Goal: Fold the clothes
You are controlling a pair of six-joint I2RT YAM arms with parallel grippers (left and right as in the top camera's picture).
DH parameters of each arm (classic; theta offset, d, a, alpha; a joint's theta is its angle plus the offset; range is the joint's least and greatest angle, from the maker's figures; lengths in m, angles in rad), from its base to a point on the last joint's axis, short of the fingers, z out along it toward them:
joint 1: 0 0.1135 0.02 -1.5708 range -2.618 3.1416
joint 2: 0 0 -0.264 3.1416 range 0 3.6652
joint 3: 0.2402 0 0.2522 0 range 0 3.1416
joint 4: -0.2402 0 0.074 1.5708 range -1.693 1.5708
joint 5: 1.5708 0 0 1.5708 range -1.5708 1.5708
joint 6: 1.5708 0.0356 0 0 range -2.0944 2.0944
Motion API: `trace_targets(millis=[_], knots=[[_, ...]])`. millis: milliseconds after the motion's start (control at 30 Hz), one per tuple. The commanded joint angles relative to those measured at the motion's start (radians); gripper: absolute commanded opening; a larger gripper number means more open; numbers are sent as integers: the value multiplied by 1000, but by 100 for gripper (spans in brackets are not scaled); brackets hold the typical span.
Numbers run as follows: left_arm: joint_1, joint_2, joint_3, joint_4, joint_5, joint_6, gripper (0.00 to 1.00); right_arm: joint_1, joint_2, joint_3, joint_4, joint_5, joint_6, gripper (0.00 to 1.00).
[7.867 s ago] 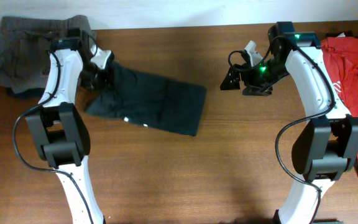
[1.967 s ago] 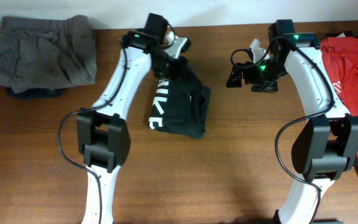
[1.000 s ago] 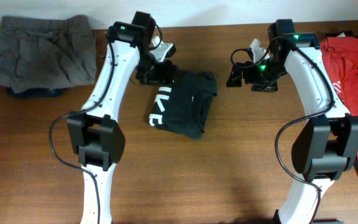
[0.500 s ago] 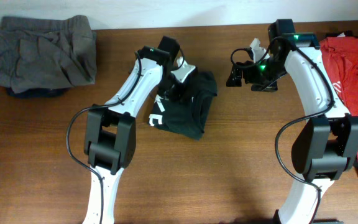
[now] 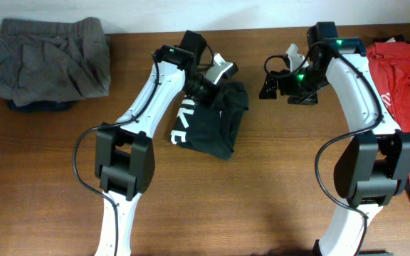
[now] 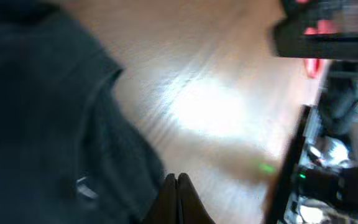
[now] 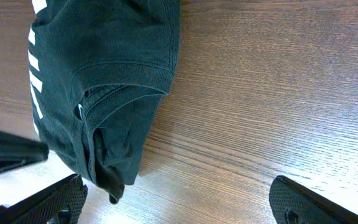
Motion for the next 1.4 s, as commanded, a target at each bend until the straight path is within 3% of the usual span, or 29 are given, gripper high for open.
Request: trace_targets(millis=[0,167,467,633,1033,1133,1233,1367], knots=[[9,-9,18,11,172,115,1,-5,8,-6,-1,9,-2,98],[35,100,18,90,330,114,1,-5,8,-6,-10,9,-2,99],[64,279,18,88,397,110,1,-5,8,-6,-16,9,-2,99],[63,278,27,77,397,110,1,-6,8,-6,-16,9,-2,99],[82,137,63,-161,294,183,1,-6,8,-6,-15,10,-2,99],[82,139,62,-259,268,283,1,-6,8,-6,-14,10,-2,99],[80,145,42,-265,192,282,1,-5,8,-6,-8,10,-2,99],[80,146,-48,-218,193,282,1,-5,8,-6,-8,9,-2,99]])
